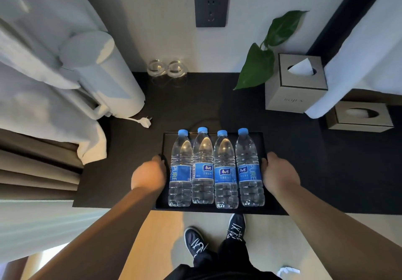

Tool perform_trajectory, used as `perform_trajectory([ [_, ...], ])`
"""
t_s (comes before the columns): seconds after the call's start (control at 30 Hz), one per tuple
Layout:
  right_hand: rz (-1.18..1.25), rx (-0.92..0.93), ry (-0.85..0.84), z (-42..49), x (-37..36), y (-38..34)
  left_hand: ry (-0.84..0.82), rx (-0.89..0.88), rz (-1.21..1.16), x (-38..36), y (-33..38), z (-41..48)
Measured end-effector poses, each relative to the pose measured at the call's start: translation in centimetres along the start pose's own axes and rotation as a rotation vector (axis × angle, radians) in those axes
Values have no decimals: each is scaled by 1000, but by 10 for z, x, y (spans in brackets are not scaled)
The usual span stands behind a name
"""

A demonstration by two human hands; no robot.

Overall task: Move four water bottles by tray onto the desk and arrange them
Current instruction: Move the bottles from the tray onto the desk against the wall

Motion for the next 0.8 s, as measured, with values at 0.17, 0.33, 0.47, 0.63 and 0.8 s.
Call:
perform_trajectory([
  [0.17, 21, -12, 45, 0, 15, -4, 13, -25, -12, 12, 1, 3],
  [0.33, 40, 46, 186, 8, 52, -44, 74, -19, -65, 39, 13, 12],
  [0.47, 73, 222, 215, 12, 63, -111, 4, -28, -150, 54, 35, 27],
  [0.63, -49, 399, 154, 16, 50, -194, -92, -46, -140, 52, 61, 43],
  [0.8, -156, 258, -3, 36, 20, -214, -171, 0, -203, 41, 64, 60],
])
Point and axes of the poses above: each hand's wrist, its own z-axis towards the middle knuckle, its own x-axis out of the back of the hand, y = z × x, the point moved 7 cm from there along z, towards the middle knuckle, and after that the axes turned 1 degree about x, right-handed, at the moved point
